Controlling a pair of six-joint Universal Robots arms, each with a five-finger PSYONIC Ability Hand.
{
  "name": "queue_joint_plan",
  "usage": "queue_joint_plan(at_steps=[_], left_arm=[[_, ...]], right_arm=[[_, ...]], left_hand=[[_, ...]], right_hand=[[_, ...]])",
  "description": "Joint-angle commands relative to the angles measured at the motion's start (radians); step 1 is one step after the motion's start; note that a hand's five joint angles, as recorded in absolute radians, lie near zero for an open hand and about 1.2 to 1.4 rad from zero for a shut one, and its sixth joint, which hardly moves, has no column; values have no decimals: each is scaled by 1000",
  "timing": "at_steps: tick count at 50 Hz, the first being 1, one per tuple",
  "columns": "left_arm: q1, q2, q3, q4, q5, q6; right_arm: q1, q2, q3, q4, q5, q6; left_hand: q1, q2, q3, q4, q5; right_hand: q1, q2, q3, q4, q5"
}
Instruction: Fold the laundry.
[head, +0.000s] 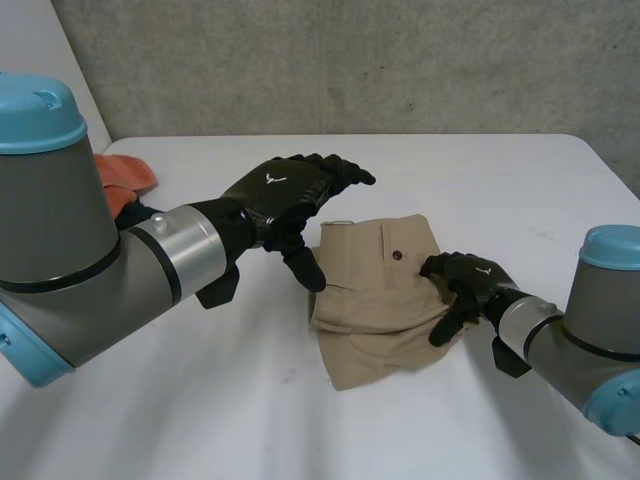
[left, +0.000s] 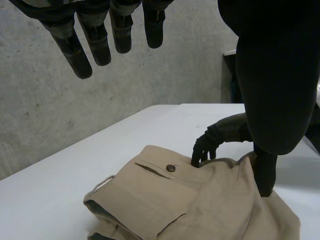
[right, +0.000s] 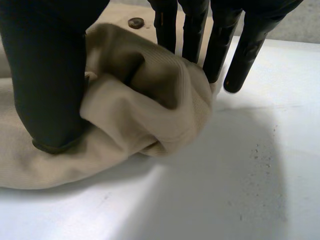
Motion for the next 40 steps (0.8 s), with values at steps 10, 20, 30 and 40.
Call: queue_joint_plan(at_steps=[10, 20, 30, 40], left_arm=[[3, 12, -16, 15, 0, 0], [3, 29, -17, 20, 0, 0], [2, 27, -20, 20, 0, -1], [0, 24, -16, 33, -2, -18]], right_arm=[[18, 54, -156, -46, 102, 5], [-5, 204, -489, -3, 139, 11], [-157, 500, -1033, 224, 239, 8], [-298, 770, -1528, 362, 306, -3]], left_hand=[[-13, -26, -34, -26, -43], [-13, -26, -34, -26, -43], [-13, -26, -34, -26, -43], [-13, -26, -34, -26, -43]], right_hand=[[1005, 951, 943, 950, 963], [1005, 951, 943, 950, 963], [1005, 951, 943, 950, 963], [1005, 951, 943, 950, 963]])
